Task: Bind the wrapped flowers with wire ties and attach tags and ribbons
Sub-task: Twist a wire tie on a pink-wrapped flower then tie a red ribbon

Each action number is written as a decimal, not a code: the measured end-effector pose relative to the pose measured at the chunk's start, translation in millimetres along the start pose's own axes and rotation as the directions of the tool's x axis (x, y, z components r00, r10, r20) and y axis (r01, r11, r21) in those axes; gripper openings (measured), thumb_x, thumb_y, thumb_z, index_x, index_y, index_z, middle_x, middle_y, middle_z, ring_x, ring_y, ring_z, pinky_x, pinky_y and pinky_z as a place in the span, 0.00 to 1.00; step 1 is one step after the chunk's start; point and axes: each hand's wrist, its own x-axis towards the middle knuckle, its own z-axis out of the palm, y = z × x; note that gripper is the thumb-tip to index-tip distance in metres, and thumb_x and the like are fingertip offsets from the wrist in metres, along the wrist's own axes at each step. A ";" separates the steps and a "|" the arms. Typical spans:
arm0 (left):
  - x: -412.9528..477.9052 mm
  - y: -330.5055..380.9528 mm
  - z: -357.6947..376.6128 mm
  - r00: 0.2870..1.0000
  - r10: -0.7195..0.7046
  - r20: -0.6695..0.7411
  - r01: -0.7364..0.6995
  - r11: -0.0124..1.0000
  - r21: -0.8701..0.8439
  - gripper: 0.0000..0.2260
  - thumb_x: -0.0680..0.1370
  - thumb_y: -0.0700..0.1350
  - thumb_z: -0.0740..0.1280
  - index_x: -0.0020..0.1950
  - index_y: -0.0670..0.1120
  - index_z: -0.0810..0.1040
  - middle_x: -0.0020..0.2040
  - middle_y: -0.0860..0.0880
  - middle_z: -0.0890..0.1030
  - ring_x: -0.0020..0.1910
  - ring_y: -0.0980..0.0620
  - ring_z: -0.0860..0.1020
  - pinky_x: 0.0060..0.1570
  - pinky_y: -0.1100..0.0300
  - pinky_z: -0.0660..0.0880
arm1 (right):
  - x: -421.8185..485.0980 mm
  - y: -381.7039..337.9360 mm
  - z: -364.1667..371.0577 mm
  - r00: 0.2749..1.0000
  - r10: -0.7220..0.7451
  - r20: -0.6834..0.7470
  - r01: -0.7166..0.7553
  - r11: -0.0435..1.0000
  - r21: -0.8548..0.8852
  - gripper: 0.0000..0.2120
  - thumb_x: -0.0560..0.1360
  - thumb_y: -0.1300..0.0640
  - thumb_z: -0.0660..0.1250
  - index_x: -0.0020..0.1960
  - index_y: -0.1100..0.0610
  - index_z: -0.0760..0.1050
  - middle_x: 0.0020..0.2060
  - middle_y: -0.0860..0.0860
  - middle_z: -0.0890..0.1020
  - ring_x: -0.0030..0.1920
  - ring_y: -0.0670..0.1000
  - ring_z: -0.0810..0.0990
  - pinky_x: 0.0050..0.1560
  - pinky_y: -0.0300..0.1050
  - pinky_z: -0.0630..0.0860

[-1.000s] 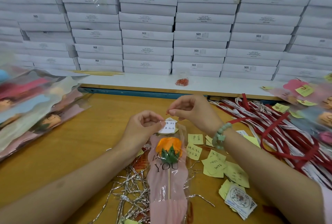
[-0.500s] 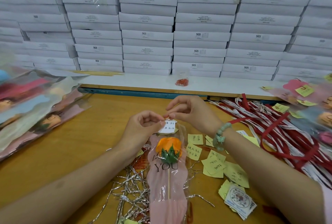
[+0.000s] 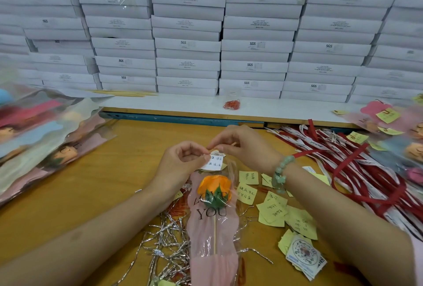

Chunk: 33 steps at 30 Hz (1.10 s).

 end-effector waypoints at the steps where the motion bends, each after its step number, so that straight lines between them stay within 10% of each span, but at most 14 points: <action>1: 0.3 -0.3 -0.2 1.000 0.000 -0.001 0.000 1.000 -0.001 0.05 0.72 0.33 0.73 0.43 0.43 0.82 0.38 0.50 0.84 0.39 0.55 0.82 0.40 0.66 0.79 | -0.1 0.1 0.6 1.000 0.007 -0.027 -0.006 1.000 0.017 0.09 0.78 0.60 0.67 0.46 0.47 0.82 0.43 0.41 0.81 0.44 0.38 0.79 0.47 0.32 0.73; 8: 0.4 -1.4 -1.5 1.000 -0.007 0.010 0.007 1.000 0.007 0.05 0.72 0.35 0.74 0.44 0.44 0.83 0.40 0.50 0.85 0.41 0.54 0.82 0.40 0.66 0.78 | -1.0 2.3 8.2 0.972 0.132 -0.193 -0.087 0.971 0.224 0.02 0.73 0.60 0.73 0.45 0.55 0.83 0.39 0.52 0.85 0.41 0.54 0.82 0.49 0.47 0.79; 33: -1.2 -0.8 -0.5 1.000 -0.005 -0.020 0.005 0.999 0.038 0.05 0.72 0.35 0.74 0.44 0.44 0.81 0.39 0.51 0.84 0.40 0.55 0.82 0.38 0.66 0.77 | -2.1 -0.4 6.3 0.989 0.119 -0.083 -0.094 0.963 0.253 0.02 0.73 0.58 0.73 0.43 0.57 0.84 0.36 0.52 0.86 0.40 0.50 0.85 0.47 0.42 0.81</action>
